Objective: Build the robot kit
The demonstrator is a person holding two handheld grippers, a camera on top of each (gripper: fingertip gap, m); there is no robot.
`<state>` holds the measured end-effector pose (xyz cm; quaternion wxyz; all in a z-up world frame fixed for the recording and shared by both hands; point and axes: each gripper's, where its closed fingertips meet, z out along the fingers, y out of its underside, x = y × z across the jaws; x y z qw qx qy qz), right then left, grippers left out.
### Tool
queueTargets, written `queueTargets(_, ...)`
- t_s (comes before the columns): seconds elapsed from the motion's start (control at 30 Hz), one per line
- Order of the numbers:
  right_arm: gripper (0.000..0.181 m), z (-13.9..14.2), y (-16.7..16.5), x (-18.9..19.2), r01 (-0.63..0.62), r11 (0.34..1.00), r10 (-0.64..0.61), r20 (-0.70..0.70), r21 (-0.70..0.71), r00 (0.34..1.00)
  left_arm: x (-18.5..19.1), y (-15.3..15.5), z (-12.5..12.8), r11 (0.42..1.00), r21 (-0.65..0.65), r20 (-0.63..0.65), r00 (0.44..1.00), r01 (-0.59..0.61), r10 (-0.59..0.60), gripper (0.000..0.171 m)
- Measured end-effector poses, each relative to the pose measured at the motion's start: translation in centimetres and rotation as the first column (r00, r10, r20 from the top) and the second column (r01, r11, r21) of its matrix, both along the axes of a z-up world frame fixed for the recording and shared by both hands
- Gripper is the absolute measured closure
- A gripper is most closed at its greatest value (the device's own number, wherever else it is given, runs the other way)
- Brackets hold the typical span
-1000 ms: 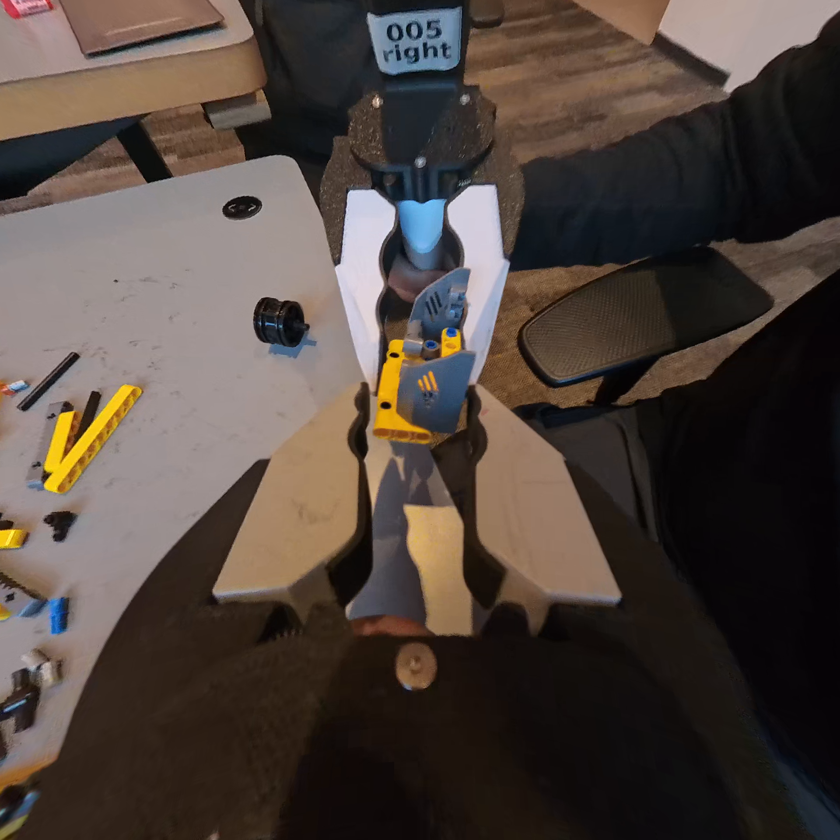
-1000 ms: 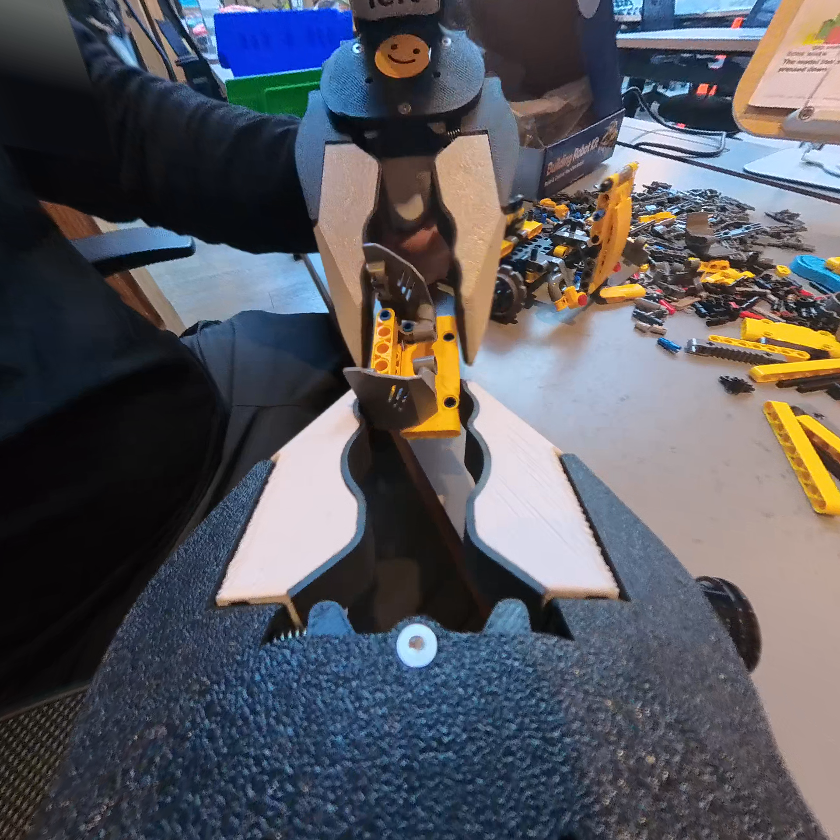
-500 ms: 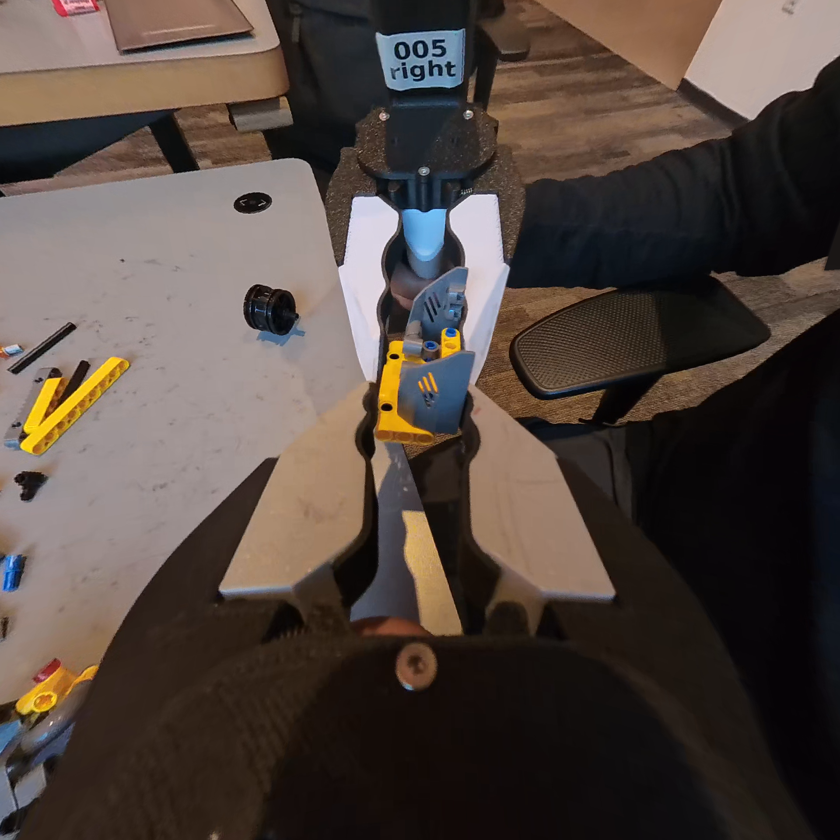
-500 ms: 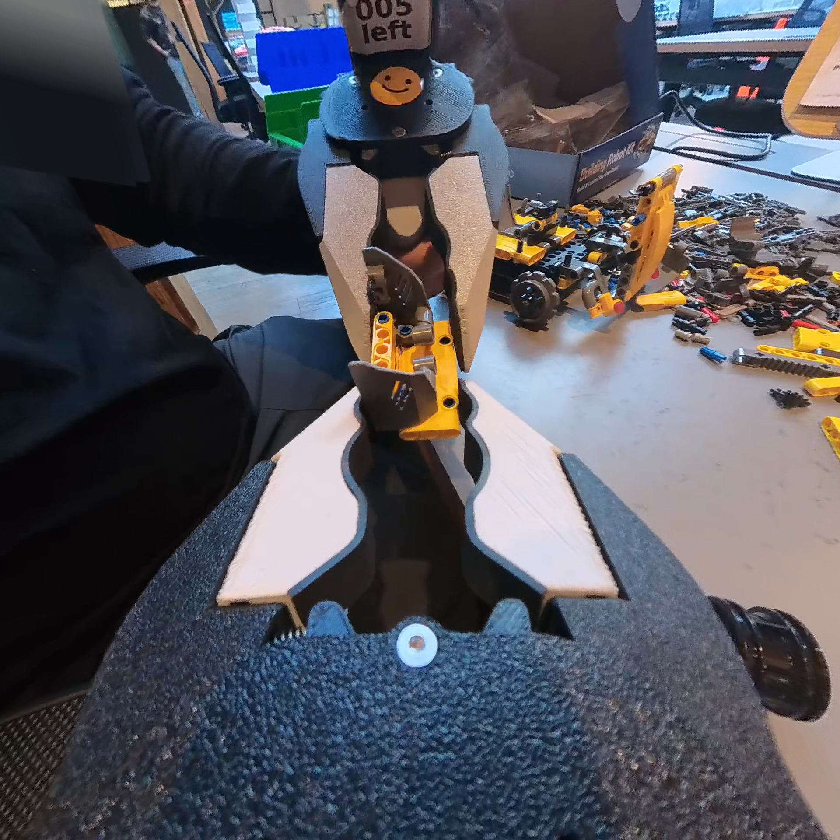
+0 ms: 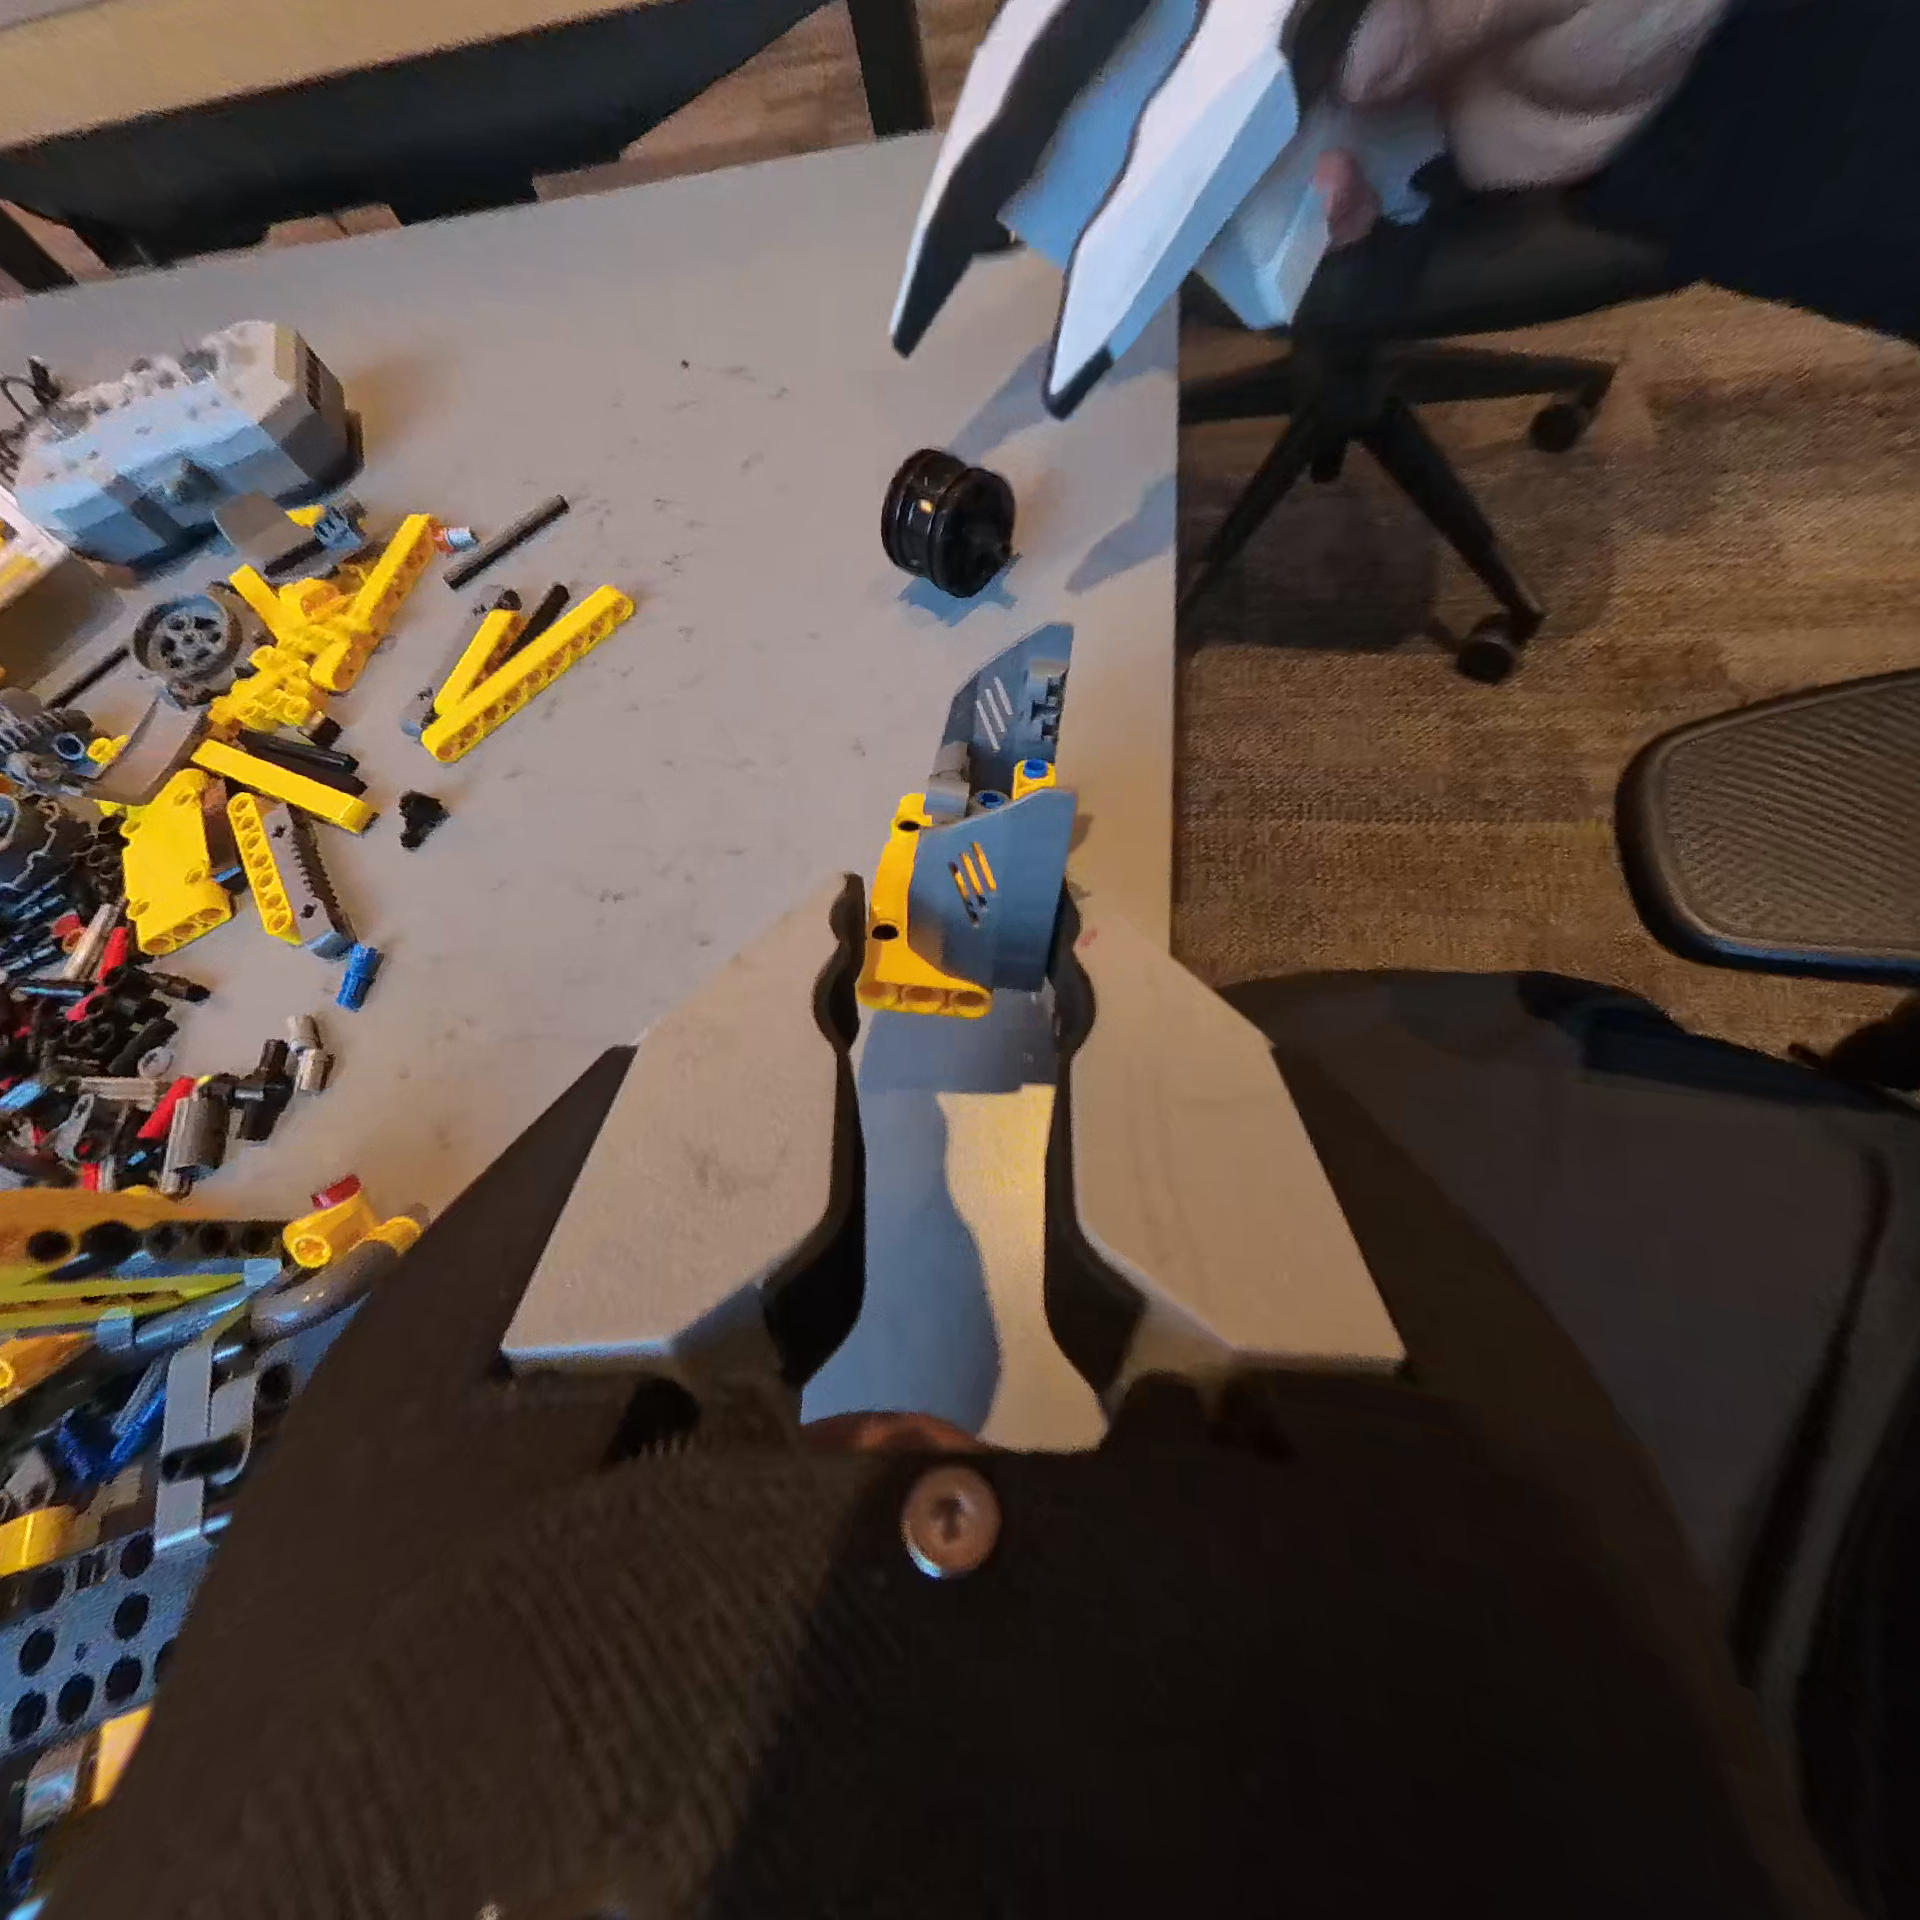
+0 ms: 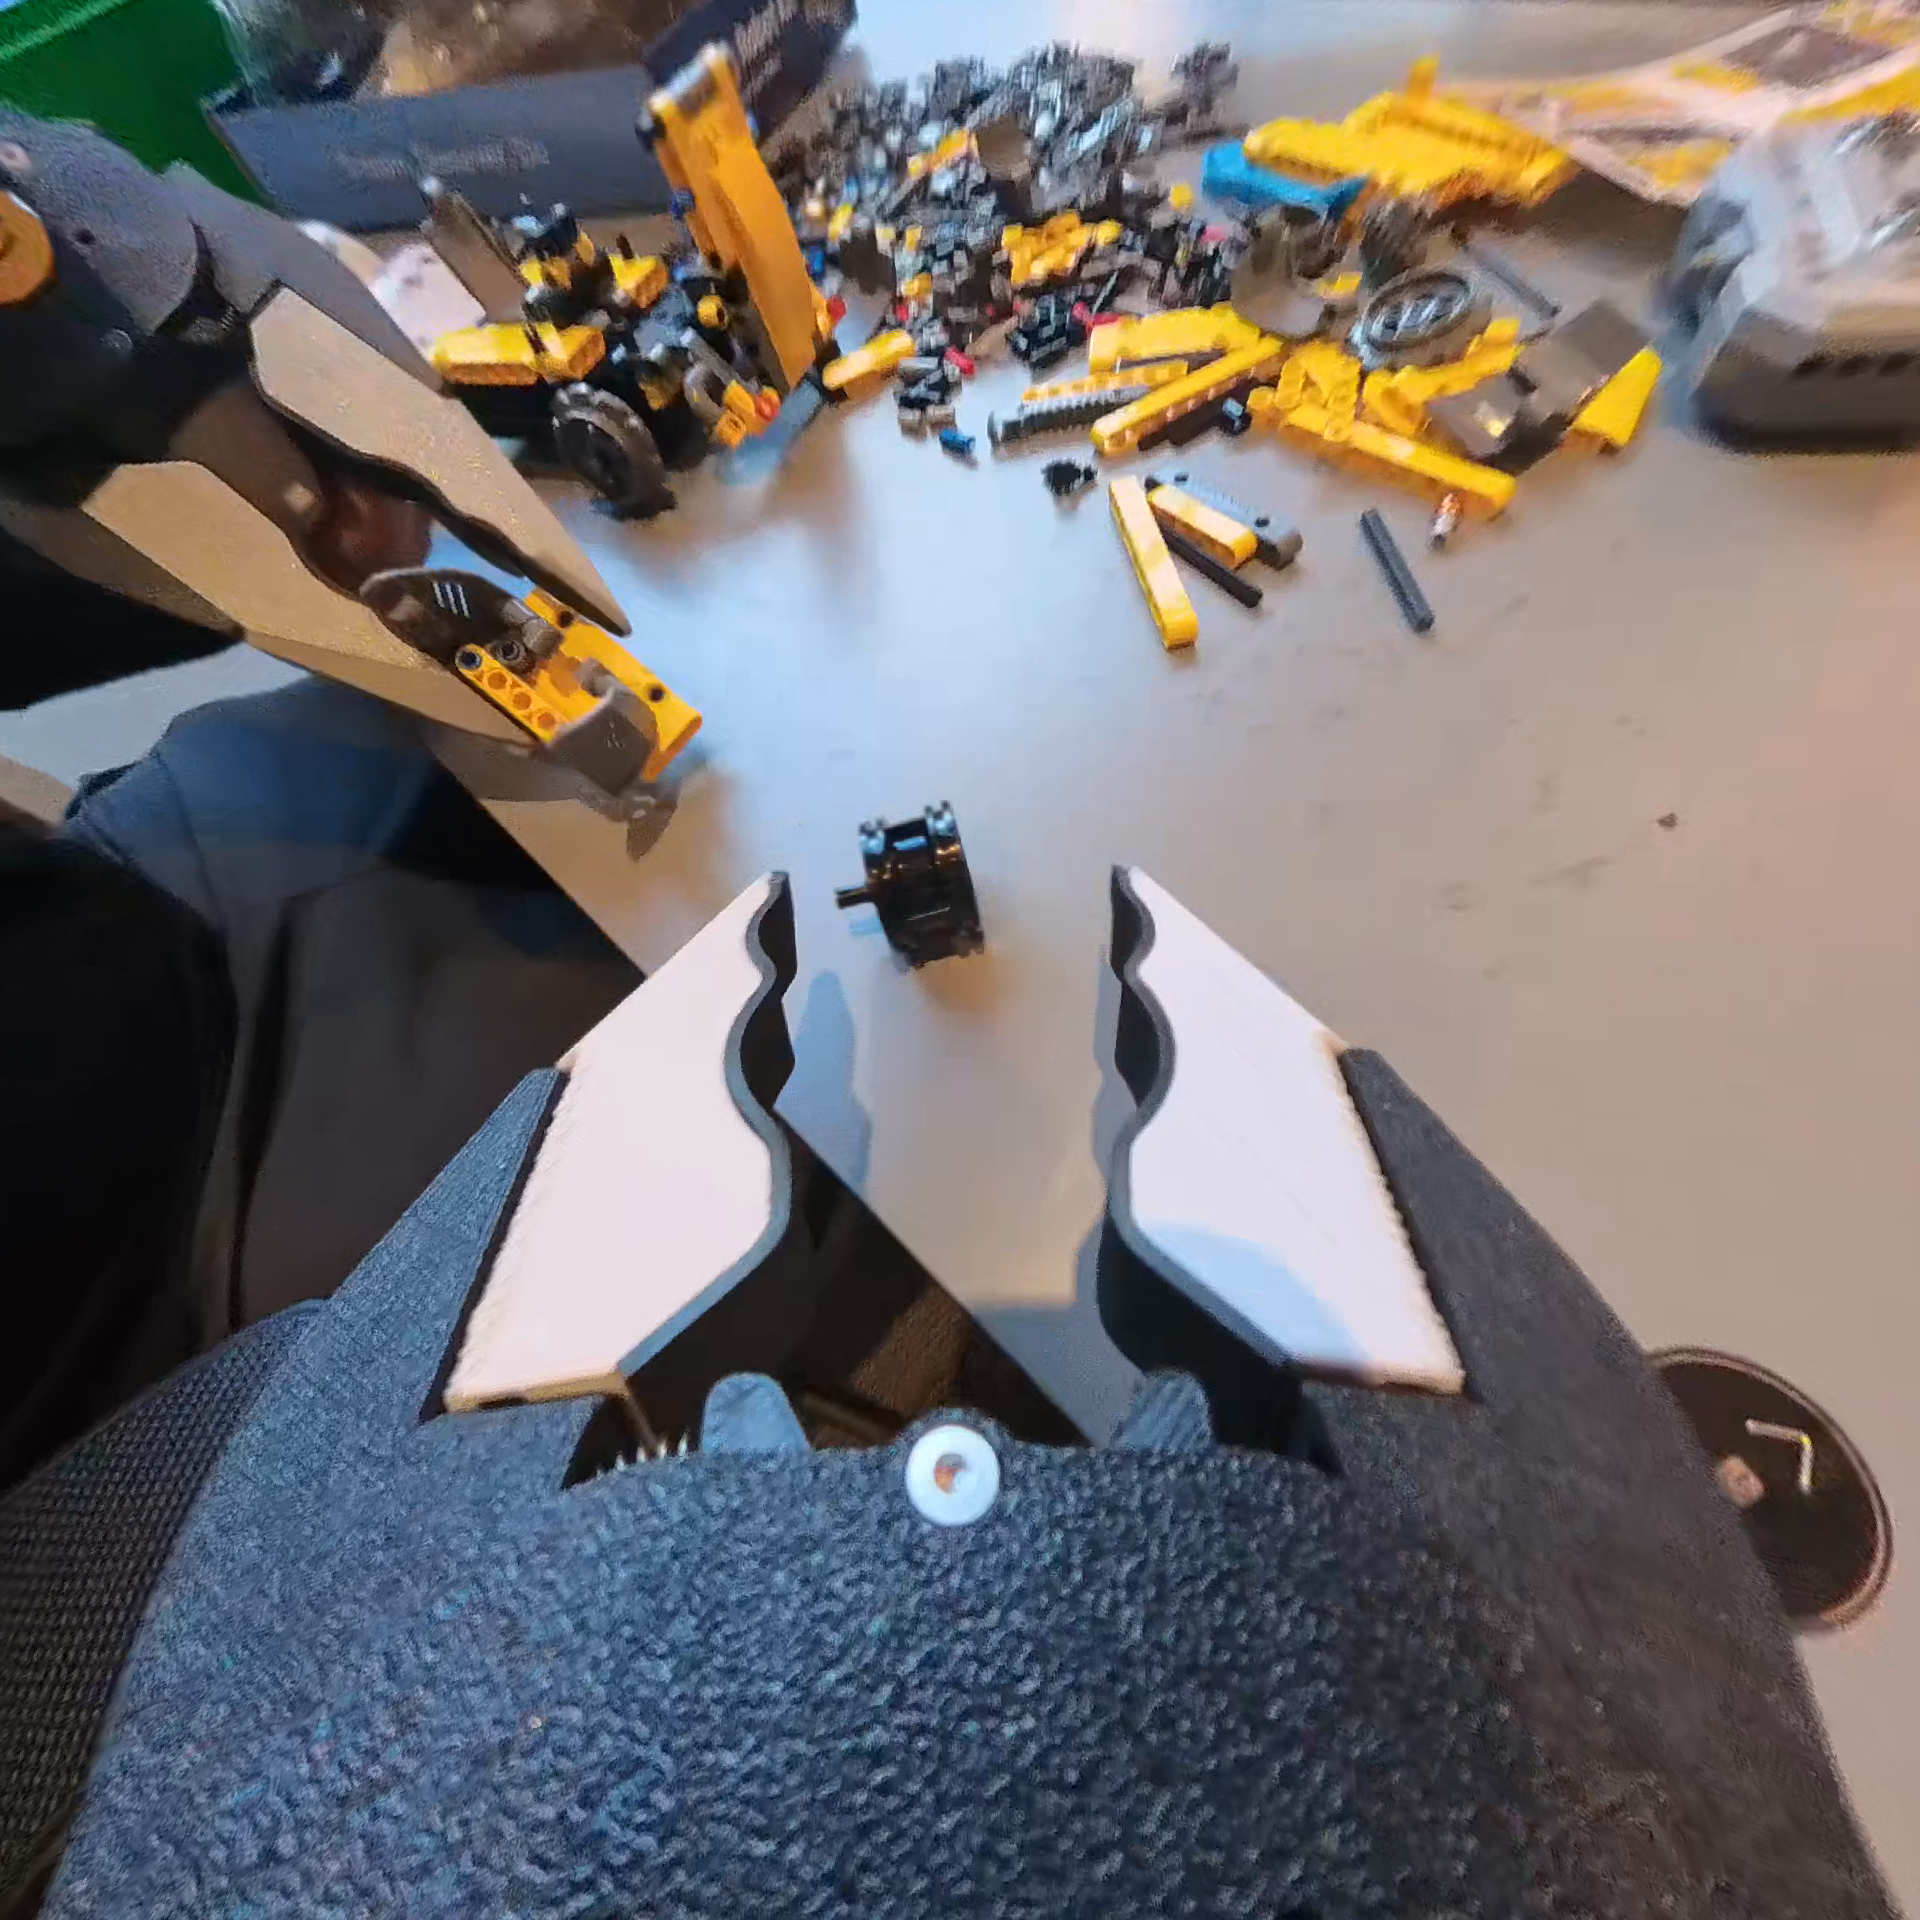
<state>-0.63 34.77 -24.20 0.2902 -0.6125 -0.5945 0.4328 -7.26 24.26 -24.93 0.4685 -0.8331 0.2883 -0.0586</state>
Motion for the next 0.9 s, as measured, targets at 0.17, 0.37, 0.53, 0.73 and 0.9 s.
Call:
queueTargets(0.17,0.142,-2.2,-0.4,-1.0,-0.097,0.995,0.092,0.151,0.024,0.984,-0.1,0.4,-1.6,0.991,-0.131,0.017,1.0,0.007,-0.005,0.139)
queueTargets(0.37,0.161,-1.9,-2.0,-2.3,-0.152,0.979,0.131,0.151,0.134,0.98,-0.8,1.2,-1.8,0.97,-0.242,0.173,0.984,0.011,0.032,0.139)
queueTargets(0.53,0.161,-0.3,-3.5,-3.5,-0.121,0.962,0.107,0.073,0.243,0.992,-0.8,1.2,-2.2,0.957,-0.288,0.207,0.978,0.026,0.035,0.137)
queueTargets(0.73,0.161,3.4,-5.0,-4.4,-0.002,0.887,0.032,-0.058,0.462,0.998,-1.0,1.2,-2.2,0.966,-0.258,0.152,0.988,0.013,0.028,0.137)
queueTargets(0.9,0.161,4.2,-8.0,-5.5,0.016,0.749,0.048,-0.078,0.663,0.996,-0.8,1.1,-2.3,0.968,-0.25,0.137,0.99,0.019,0.016,0.137)
